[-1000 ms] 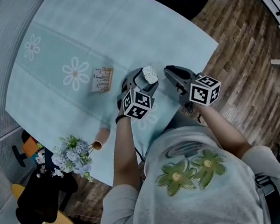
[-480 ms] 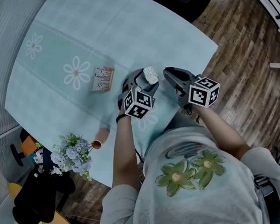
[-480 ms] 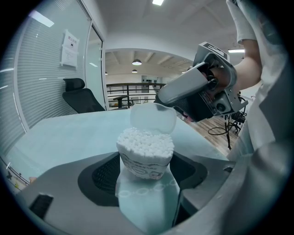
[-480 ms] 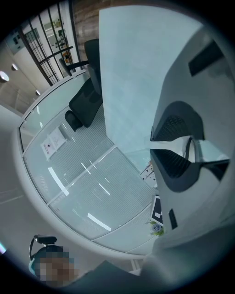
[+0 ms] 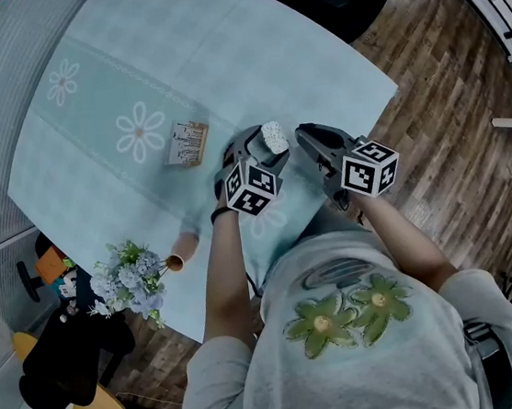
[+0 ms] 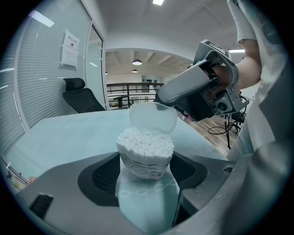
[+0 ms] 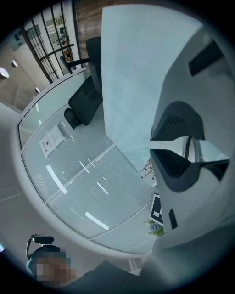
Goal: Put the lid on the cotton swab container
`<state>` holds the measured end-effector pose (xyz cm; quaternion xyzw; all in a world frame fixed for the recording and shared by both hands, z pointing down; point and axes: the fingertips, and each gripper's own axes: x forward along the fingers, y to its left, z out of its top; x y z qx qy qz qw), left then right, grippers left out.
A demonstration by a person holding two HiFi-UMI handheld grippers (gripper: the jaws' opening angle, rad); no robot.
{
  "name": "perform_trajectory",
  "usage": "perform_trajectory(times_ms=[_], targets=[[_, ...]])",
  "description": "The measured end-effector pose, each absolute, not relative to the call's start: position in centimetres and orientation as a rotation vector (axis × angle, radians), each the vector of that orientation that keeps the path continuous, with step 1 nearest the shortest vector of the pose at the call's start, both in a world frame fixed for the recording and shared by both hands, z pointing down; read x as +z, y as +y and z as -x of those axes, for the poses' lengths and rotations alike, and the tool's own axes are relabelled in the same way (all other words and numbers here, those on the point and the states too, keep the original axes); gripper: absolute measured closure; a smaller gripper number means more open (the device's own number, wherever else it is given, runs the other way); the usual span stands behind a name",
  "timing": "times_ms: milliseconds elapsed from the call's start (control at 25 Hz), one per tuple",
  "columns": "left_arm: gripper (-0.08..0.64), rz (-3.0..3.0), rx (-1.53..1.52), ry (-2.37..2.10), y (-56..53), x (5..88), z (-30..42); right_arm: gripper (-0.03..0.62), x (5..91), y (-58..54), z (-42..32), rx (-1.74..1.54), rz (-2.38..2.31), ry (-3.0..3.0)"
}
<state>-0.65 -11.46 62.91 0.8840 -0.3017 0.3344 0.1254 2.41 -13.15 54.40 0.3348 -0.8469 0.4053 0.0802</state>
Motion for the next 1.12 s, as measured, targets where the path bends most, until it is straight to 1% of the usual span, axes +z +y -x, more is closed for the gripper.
perform_trajectory(times_ms=[1120], targets=[[0.225, -2.558, 0.998, -0.888, -11.4, 63.0, 0.7, 0.541, 54.1, -12.7, -1.1, 1.115, -0.920, -2.547]])
